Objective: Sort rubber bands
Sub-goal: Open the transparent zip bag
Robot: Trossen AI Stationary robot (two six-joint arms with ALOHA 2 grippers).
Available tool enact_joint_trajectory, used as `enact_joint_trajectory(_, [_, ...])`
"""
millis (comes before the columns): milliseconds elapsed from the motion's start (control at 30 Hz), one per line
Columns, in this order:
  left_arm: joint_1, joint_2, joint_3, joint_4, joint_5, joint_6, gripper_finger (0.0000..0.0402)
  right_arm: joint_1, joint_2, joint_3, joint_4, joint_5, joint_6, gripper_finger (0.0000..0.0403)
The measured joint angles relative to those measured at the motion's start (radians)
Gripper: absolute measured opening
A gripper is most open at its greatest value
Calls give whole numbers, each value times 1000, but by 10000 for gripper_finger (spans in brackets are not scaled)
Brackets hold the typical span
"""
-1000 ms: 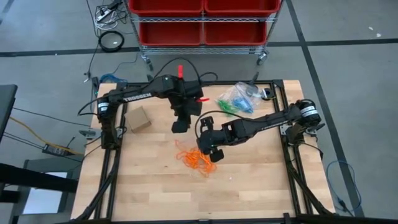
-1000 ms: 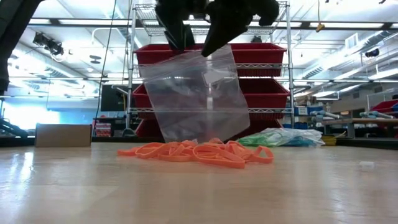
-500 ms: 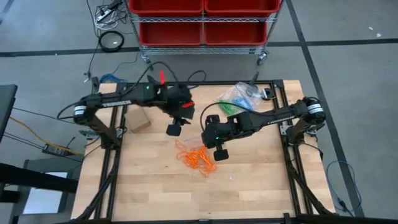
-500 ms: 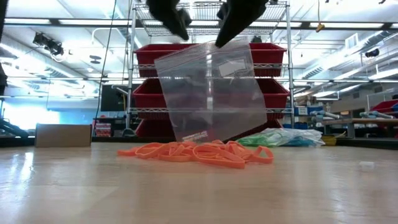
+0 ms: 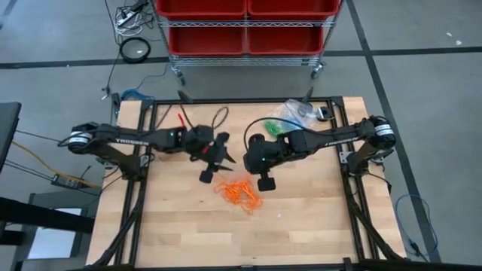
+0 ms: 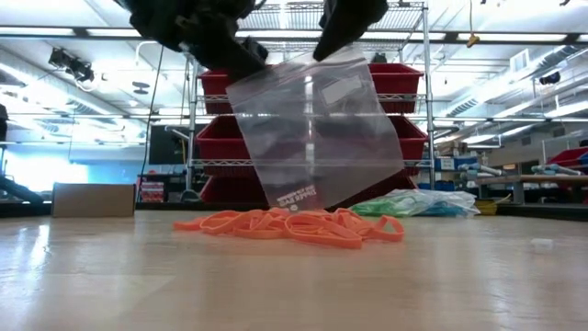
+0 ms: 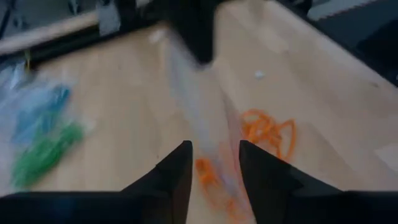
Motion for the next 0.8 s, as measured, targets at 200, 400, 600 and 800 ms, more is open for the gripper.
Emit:
enact_joint_trajectory(200, [-26, 7, 1, 53, -48, -5, 198, -19, 0, 0, 10, -3, 10, 0])
enact_joint_trajectory(400, [-27, 4, 6, 43, 10, -12, 213, -19, 0, 0, 19, -3, 10, 0])
enact_joint_trajectory(600, [-27, 7, 6, 55, 38, -55, 213, -19, 0, 0, 18, -3, 11, 0])
enact_joint_trajectory(800, [-27, 20, 6, 35, 65, -58, 214, -14, 0, 0, 32, -3, 11, 0])
